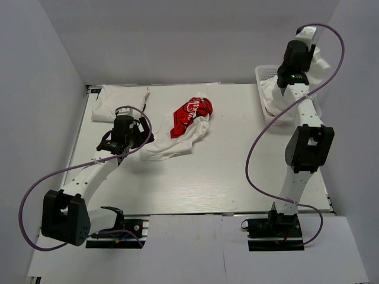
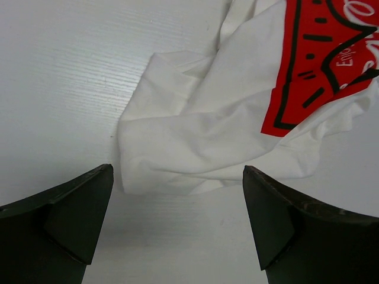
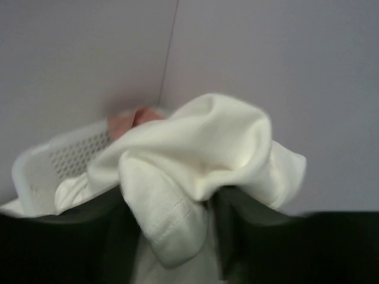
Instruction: Fold and stack the t-shirts
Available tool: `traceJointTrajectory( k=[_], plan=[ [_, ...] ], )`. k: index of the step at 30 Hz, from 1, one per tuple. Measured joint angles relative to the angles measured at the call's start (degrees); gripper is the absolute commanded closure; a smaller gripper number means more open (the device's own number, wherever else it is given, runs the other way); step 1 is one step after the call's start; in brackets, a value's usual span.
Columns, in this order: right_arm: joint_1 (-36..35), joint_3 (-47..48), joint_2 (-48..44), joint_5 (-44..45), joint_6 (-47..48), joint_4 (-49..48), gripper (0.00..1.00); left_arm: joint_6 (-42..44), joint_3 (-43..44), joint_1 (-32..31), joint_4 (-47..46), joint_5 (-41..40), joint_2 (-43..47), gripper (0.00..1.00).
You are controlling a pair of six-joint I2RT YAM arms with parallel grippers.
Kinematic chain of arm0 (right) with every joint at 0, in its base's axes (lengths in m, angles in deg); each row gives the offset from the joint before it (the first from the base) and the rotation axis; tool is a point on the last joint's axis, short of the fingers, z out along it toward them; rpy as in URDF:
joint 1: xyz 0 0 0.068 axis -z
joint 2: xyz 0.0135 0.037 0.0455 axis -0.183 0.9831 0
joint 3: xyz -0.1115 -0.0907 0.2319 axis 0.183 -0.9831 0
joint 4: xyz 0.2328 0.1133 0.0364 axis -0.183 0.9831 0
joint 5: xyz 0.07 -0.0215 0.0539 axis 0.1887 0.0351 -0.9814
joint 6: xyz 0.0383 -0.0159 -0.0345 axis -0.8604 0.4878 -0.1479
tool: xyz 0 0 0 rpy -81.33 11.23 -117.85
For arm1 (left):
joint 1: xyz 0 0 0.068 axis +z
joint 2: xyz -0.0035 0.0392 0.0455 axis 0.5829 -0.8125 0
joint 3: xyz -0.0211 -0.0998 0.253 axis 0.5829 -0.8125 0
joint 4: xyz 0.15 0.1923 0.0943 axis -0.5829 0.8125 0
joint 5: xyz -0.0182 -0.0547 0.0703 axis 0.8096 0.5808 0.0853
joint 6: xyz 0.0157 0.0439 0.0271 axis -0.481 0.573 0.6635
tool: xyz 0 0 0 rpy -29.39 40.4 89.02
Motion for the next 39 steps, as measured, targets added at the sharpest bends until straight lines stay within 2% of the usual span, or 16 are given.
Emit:
traceJointTrajectory(
  k=[5, 11, 17, 19, 21, 22, 23, 26, 27, 28, 30, 31, 33, 34, 39],
  plan=[
    [1.7, -0.2, 4.2, -7.7, -7.1, 13.7, 0.10, -1.8, 0.7, 0.0, 3.7, -0.6, -2.7, 0.00],
    [0.4, -5.7, -3.1, -30.1, -10.6, 16.9, 0.10, -5.0, 0.6, 0.0, 6.7, -1.8, -5.4, 0.00],
    [-9.4, -5.7, -5.6, -48.6, -8.8, 15.8, 0.10, -6.9, -0.9, 0.2, 6.4, -0.8, -9.9, 0.00],
    [-13.0, -5.7, -4.1, -51.8, -7.9, 15.5, 0.10, -7.4, -0.9, 0.3, 6.1, -0.6, -12.5, 0.02],
    [-16.8, -5.7, -1.4, -54.1, -7.7, 14.8, 0.10, -7.6, -0.9, 0.3, 5.2, -0.5, -14.7, 0.09],
    [-18.1, -5.7, 0.1, -54.8, -7.8, 14.6, 0.10, -7.7, -0.9, 0.3, 4.9, -0.5, -15.9, 0.13],
    [-19.4, -5.8, 1.9, -55.3, -8.0, 14.6, 0.10, -7.7, -0.7, 0.3, 4.7, -0.5, -17.2, 0.29],
    [-21.7, -8.3, 6.3, -55.1, -8.9, 13.2, 0.10, -8.3, 1.4, 0.4, 4.7, -0.7, -20.9, 0.56],
    [-22.3, -9.2, 7.8, -54.5, -9.3, 12.9, 0.10, -8.4, 2.4, 0.4, 4.5, -0.6, -22.0, 0.83],
    [-22.7, -9.8, 9.2, -53.9, -9.6, 12.6, 0.11, -8.7, 3.2, 0.4, 4.2, -0.5, -23.0, 0.97],
    [-23.4, -10.3, 12.0, -52.6, -9.8, 11.9, 0.18, -8.5, 3.8, 0.4, 3.4, -0.3, -24.1, 1.00],
    [-23.7, -10.5, 13.2, -51.9, -9.9, 11.6, 0.44, -8.4, 3.9, 0.5, 3.2, -0.2, -24.2, 1.00],
    [-24.2, -10.5, 14.9, -51.3, -9.8, 10.6, 0.71, -8.4, 4.0, 0.5, 3.0, -0.2, -24.2, 1.00],
    [-24.5, -10.5, 15.3, -50.9, -10.1, 10.2, 1.00, -8.4, 4.0, 0.5, 2.8, -0.3, -24.1, 1.00],
    [-25.3, -13.8, 13.0, -49.3, -11.6, 5.9, 1.00, -8.3, 4.1, 0.5, 2.4, -1.7, -19.6, 1.00]
  ],
)
